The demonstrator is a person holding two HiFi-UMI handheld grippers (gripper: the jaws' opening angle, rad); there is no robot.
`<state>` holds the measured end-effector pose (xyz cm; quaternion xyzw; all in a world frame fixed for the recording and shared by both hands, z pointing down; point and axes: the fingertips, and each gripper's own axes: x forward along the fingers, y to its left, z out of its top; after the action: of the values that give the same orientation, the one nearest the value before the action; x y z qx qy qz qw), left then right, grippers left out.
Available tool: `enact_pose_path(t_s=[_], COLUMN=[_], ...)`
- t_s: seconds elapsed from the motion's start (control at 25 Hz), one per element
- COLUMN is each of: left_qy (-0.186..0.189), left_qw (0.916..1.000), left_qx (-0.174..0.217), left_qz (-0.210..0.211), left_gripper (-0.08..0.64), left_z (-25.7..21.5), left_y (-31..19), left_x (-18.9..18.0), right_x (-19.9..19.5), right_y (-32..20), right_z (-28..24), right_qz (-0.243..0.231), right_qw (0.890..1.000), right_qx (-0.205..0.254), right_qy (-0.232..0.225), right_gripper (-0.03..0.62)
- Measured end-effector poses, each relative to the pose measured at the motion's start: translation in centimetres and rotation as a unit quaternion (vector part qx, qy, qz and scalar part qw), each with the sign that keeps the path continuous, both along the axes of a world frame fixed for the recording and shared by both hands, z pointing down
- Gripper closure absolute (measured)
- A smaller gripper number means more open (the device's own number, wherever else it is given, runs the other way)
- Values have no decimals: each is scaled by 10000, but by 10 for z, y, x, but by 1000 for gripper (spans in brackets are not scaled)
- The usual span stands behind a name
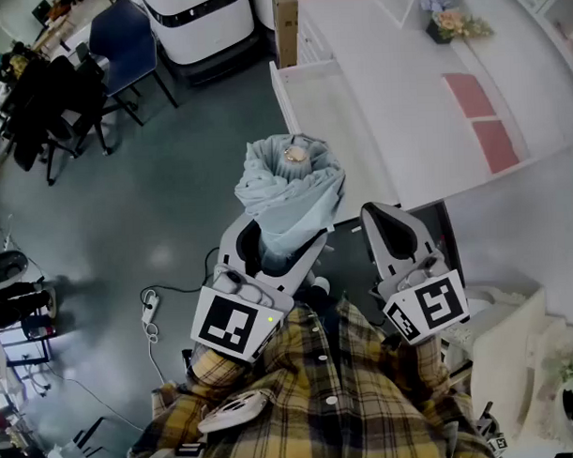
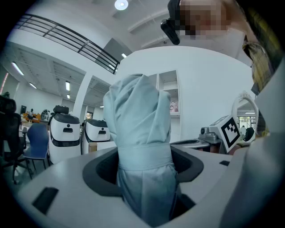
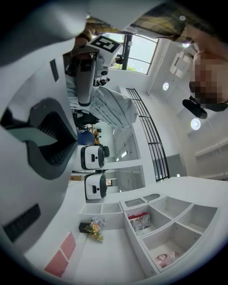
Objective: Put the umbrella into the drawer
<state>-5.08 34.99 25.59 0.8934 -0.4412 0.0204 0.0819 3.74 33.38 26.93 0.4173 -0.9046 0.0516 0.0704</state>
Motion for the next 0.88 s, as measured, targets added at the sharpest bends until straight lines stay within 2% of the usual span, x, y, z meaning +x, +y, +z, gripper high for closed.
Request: enact_pose_path(t_s=[0.44,0.76,0.88], left_qy=[54,-66,-109], left_qw=[10000,9998,9995], left_qx=[-18,11,-31], left_qz=[-69,-200,-306], left_gripper=[244,245,245], left_z=[6,9,12], left_y=[-1,-7,-15], left_x=[-6,-41,-66], right_x=[1,-30,-51], right_y=[-10,-21,-25], right_z=[4,11,15], right_qz=[41,-50,-61], right_qw=[9999,9998,9998], right_qx=[-7,15,-14], right_qy=[-154,-180,-188], right_gripper=[575,575,575])
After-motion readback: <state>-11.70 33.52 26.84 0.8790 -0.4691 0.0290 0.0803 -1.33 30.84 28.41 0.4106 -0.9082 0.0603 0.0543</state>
